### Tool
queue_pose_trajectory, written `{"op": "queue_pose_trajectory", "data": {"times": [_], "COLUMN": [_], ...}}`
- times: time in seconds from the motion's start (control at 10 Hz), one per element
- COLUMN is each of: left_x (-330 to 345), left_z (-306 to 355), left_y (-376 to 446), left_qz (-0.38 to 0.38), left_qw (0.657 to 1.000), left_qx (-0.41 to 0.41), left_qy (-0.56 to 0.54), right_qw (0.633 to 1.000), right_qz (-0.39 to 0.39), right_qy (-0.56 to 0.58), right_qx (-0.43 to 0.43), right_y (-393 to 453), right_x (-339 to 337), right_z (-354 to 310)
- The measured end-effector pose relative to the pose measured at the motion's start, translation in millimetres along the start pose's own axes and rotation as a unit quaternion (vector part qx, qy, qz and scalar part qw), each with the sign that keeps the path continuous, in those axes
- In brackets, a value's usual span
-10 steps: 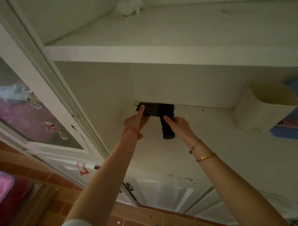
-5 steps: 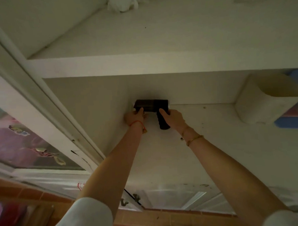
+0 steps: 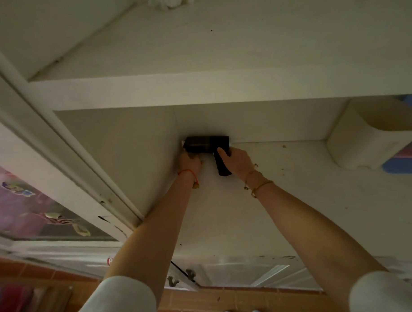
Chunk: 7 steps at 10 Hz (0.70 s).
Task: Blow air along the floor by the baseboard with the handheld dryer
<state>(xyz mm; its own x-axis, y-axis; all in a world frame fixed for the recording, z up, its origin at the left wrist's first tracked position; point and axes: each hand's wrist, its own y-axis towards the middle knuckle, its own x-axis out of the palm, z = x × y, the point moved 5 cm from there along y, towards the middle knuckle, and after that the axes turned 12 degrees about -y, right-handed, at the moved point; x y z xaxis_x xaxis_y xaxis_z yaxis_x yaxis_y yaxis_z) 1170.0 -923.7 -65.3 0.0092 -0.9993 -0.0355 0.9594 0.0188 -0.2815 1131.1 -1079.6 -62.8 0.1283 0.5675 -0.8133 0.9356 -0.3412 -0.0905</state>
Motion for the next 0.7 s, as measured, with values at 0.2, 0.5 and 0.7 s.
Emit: {"op": "queue_pose_trajectory", "data": {"times": [0.2,0.5,0.7], "left_x": [-9,-13,-10], "left_z": [0,4,19], "left_y": [3,-6,-29], "left_qz": [0.032,0.054,0.015], "left_qw": [0.985,0.972,0.974], "left_qx": [0.044,0.079,0.127], "left_qy": [0.162,0.215,0.185], "right_qw": [0.998,0.991,0.988], "right_qz": [0.001,0.033,0.111], "right_qy": [-0.068,-0.125,-0.084], "right_qx": [-0.002,-0.023,-0.062], "right_y": [2,-2,-34], "right_x": [4,-10,-46], "right_z": [-3,0,11]}}
